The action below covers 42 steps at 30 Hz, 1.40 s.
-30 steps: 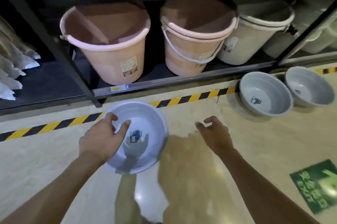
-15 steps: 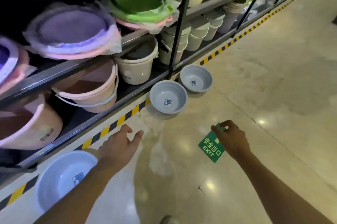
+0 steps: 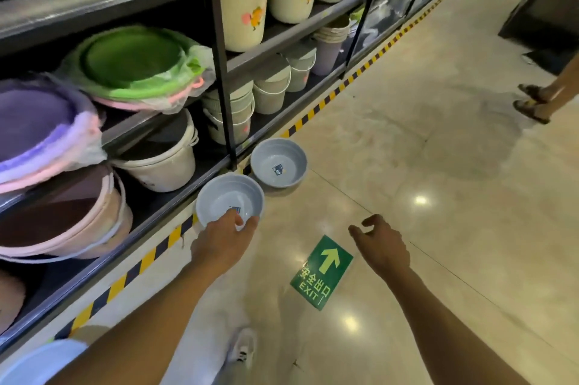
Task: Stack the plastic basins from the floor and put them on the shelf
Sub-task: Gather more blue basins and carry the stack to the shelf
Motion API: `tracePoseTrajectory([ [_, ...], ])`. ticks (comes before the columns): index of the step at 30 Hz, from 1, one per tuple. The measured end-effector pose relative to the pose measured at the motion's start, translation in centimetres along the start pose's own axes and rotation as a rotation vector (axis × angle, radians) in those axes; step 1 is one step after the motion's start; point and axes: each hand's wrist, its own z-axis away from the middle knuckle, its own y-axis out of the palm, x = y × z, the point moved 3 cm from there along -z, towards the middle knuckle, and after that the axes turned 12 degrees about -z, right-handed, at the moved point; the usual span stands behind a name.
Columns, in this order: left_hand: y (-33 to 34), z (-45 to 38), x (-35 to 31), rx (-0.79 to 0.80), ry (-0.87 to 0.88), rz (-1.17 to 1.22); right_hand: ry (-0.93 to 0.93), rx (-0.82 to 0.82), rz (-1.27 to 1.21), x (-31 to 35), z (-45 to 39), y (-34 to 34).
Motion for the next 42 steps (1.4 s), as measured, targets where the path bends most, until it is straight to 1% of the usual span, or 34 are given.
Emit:
tracePoseTrajectory([
  [3,1.0,-4.2,-3.6,0.035,-0.018,0.035,0.019,0.019,0.025,0.6,-5.2,-1.5],
  [6,2.7,-10.0,-6.3,0.074,-0.073,0.062,0.038,0.038,0.048,1.4,-12.0,-2.5],
  [11,4.7,-21.2,-11.2,0.115,-0.171,0.134,0.031,0.083,0.087,4.0,-26.2,-2.0],
  [14,5.3,-26.3,-13.5,0.140,-0.215,0.147,0.010,0.113,0.108,5.8,-33.3,-1.2],
  [18,6.5,-31.0,-15.2,0.152,-0.326,0.167,-0.007,0.188,0.127,7.7,-41.1,0.4],
  [21,8.1,-34.8,-16.1,0.133,-0.390,0.153,-0.043,0.266,0.193,8.6,-46.9,2.3],
  [24,10.3,-38.5,-16.9,0.142,-0.470,0.139,-0.079,0.357,0.252,8.7,-52.8,4.9],
  [27,13.4,-42.6,-17.4,0.101,-0.547,0.173,-0.129,0.436,0.315,8.2,-58.9,8.3],
  [32,20.9,-49.8,-15.8,0.037,-0.634,0.194,-0.238,0.487,0.410,6.4,-67.5,16.2],
  [35,26.8,-54.1,-13.4,0.002,-0.658,0.181,-0.302,0.475,0.459,4.5,-72.3,22.0],
  [37,30.5,-56.8,-10.9,-0.023,-0.672,0.169,-0.337,0.436,0.484,2.7,-75.5,26.2],
  [40,34.4,-60.2,-6.5,-0.113,-0.653,0.024,-0.385,0.366,0.568,0.1,-79.7,31.7],
  [42,36.2,-62.0,-4.0,-0.119,-0.628,-0.072,-0.411,0.370,0.597,-1.0,-81.7,34.6],
])
